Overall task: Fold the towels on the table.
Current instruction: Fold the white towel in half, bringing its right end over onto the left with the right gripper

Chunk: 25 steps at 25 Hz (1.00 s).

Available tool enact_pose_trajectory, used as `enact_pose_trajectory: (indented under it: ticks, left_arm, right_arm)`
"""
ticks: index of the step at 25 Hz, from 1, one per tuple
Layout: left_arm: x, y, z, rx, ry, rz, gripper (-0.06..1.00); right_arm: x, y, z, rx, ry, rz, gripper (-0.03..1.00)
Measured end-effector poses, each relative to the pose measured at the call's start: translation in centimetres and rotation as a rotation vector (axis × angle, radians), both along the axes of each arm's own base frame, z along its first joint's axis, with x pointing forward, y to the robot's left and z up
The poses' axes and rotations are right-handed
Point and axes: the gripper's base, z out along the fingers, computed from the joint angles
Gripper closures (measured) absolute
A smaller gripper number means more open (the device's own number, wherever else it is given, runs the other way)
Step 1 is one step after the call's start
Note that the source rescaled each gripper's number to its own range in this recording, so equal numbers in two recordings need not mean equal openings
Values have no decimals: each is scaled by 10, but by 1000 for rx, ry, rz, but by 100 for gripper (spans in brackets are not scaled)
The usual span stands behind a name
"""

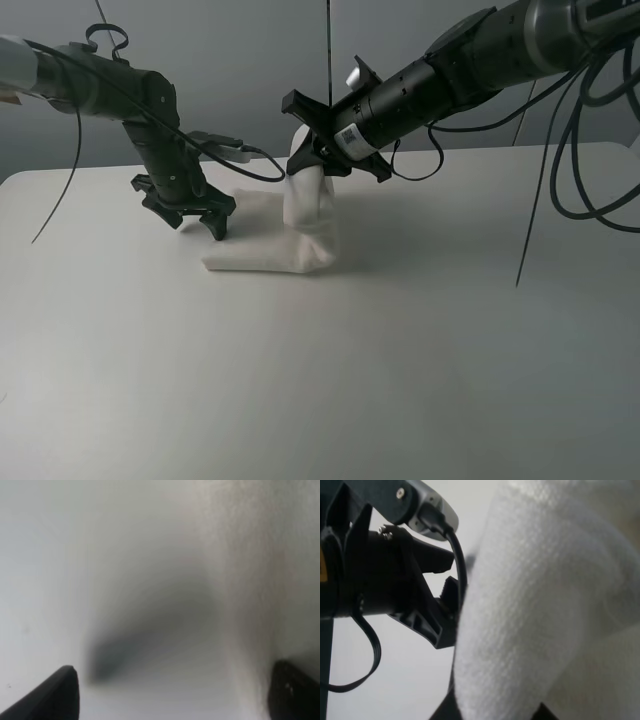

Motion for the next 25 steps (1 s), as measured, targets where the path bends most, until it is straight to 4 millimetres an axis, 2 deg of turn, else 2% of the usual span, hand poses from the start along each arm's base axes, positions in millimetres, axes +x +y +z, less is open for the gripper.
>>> enact_pose_trajectory:
  ticks: [8,13,18,25]
  left_arm:
    - [-1,-2,-9,-42,35,-18,-3]
    - [0,-2,-10,-49,42,-16,-3]
    - [0,-3,-10,-64,47,-14,-3]
    - [-2,-16,-8,-214,64,-34,-3]
  right_arm:
    - [-6,16,2,30,-36,20,93]
    - [-5,22,-17,32,0,8,93]
    - [-1,26,-24,81,-19,-4,93]
    - [0,27,-25,96,-32,-4,93]
